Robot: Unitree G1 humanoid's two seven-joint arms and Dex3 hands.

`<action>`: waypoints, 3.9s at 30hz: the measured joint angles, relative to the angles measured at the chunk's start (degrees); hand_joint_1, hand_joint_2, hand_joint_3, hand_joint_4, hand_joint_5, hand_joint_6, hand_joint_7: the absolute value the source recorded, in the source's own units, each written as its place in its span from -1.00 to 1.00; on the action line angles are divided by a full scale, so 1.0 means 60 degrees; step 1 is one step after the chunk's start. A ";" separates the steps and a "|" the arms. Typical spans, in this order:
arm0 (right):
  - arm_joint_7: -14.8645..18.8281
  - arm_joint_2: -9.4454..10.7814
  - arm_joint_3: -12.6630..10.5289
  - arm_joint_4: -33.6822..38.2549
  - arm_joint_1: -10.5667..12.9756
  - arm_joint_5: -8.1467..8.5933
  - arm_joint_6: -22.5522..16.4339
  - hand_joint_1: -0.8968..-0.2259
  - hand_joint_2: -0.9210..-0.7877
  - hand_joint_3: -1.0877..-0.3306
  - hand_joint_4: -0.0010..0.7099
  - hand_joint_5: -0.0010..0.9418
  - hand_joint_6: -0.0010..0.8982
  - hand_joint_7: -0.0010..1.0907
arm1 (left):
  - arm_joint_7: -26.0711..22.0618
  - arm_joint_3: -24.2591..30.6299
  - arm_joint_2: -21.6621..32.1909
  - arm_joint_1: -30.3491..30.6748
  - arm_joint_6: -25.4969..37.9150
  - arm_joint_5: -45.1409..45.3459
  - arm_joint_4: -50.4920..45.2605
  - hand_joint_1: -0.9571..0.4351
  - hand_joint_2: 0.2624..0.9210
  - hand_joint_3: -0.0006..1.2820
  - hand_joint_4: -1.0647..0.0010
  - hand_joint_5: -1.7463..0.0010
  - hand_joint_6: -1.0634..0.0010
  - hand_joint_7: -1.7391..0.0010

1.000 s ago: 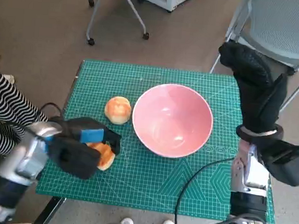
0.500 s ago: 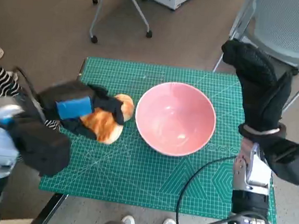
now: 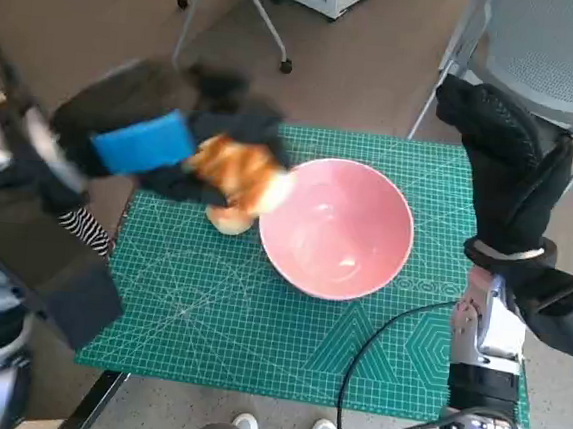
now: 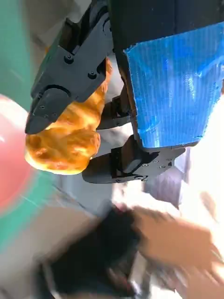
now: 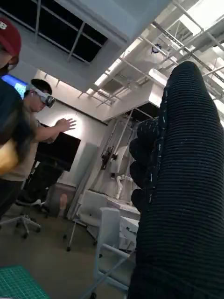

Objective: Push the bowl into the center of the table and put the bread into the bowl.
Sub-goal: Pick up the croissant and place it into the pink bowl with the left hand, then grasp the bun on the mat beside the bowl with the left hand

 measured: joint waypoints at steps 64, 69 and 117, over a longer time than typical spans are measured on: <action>-0.0506 -0.0217 -0.0063 -0.0736 0.0444 -0.0072 0.0096 -0.28 -1.00 0.09 -0.62 -1.00 -1.00 0.09 | -0.1157 -0.0597 -0.0634 -0.0817 0.0536 0.0467 0.3760 0.00 0.47 -0.97 1.00 1.00 0.87 0.76; -0.0524 -0.0218 -0.0053 -0.0777 0.0454 -0.0073 0.0094 -0.28 -1.00 0.08 -0.62 -1.00 -1.00 0.10 | -0.1144 -0.0053 -0.0093 -0.0508 0.0741 0.0219 0.3231 0.06 0.48 -0.97 1.00 1.00 0.86 0.76; -0.0403 -0.0291 -0.0052 -0.0701 0.0413 -0.0022 0.0117 -0.30 -1.00 0.07 -0.62 -1.00 -1.00 0.10 | -0.0195 -0.2355 -0.0538 -0.0433 0.1488 0.2734 0.7386 0.03 0.42 -1.00 0.89 1.00 0.69 0.95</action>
